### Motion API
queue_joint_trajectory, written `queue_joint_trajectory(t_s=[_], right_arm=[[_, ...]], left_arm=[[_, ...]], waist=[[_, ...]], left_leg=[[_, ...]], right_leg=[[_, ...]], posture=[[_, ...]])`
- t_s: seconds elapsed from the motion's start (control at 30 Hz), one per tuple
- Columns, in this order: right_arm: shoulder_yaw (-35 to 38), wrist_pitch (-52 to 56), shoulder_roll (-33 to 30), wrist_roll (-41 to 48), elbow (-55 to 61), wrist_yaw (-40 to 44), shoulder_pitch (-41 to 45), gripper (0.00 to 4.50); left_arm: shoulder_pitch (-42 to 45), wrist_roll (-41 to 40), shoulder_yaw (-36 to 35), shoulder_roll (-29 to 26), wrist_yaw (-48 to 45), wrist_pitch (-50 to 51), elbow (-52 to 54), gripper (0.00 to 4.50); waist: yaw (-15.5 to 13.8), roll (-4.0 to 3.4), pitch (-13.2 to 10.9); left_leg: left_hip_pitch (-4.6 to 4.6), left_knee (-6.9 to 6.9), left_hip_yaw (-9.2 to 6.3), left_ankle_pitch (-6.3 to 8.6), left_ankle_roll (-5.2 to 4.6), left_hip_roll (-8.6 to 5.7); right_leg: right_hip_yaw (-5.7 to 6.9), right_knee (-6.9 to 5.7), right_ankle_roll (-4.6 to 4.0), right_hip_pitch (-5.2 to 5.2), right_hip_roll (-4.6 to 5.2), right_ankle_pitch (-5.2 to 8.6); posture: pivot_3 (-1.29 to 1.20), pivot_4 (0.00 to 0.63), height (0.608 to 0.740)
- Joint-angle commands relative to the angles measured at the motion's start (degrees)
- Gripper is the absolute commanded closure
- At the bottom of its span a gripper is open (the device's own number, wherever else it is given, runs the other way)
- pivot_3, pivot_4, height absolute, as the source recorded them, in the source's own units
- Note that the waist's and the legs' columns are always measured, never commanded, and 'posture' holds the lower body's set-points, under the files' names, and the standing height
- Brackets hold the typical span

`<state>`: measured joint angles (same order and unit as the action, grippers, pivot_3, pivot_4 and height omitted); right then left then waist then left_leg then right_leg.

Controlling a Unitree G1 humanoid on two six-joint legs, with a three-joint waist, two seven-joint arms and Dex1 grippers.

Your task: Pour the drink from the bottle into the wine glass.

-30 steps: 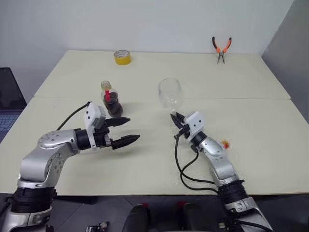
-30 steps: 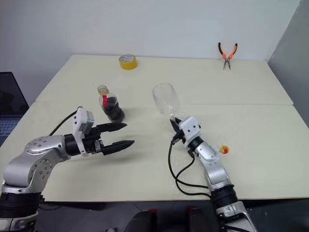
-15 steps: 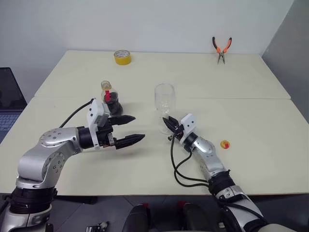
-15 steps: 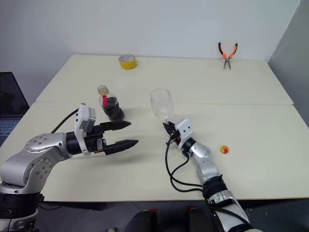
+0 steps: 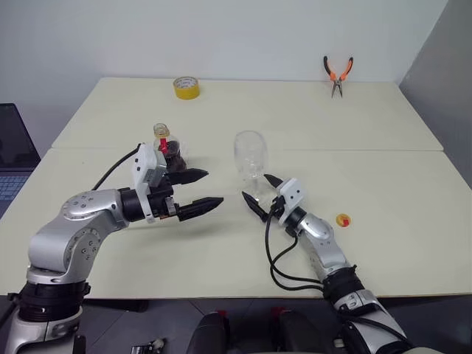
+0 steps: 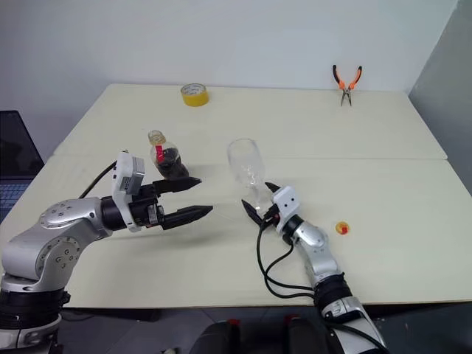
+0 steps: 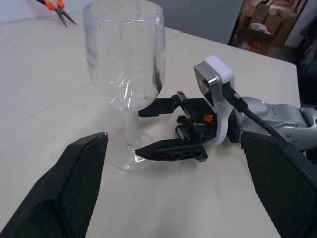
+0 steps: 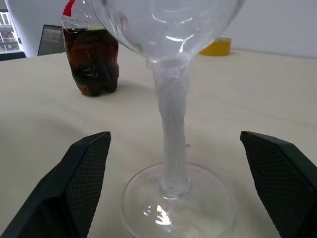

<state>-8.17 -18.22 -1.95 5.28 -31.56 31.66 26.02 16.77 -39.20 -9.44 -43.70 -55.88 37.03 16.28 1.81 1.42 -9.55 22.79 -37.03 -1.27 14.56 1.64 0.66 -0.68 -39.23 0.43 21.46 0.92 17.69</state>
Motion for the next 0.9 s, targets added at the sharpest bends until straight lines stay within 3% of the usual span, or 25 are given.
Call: queue_joint_trajectory(t_s=[0.03, 0.43, 0.9], right_arm=[[-0.5, 0.0, -0.1, 0.0, 2.8, 1.0, 0.1, 0.05], [-1.1, 6.1, -3.8, 0.5, 9.3, 4.0, -4.4, 0.05], [-1.5, 16.3, -16.5, -1.8, 29.8, 5.5, -15.7, 0.05]], left_arm=[[0.2, -0.9, -2.7, -1.2, -0.2, -1.0, 2.5, 0.0], [-1.1, -1.1, -4.7, -1.2, 0.7, -1.5, 3.6, 0.0], [-2.9, 1.3, -4.5, -0.1, 3.0, -4.1, 2.4, 0.0]], waist=[[0.0, 0.0, 0.0], [0.0, 0.0, 0.0], [-0.3, 0.0, 0.0]], left_leg=[[0.0, 0.0, 0.0, 0.0, 0.0, 0.0], [0.0, 0.0, -0.01, 0.0, -0.01, 0.0], [0.03, 0.0, -0.01, 0.01, -0.02, -0.02]], right_leg=[[0.0, 0.0, 0.0, 0.0, 0.0, 0.0], [0.0, 0.01, 0.0, -0.01, 0.0, 0.0], [0.01, 0.07, 0.0, -0.03, 0.02, 0.01]], posture=[[0.0, 0.15, 0.74], [0.0, 0.15, 0.74], [0.0, 0.15, 0.74]])
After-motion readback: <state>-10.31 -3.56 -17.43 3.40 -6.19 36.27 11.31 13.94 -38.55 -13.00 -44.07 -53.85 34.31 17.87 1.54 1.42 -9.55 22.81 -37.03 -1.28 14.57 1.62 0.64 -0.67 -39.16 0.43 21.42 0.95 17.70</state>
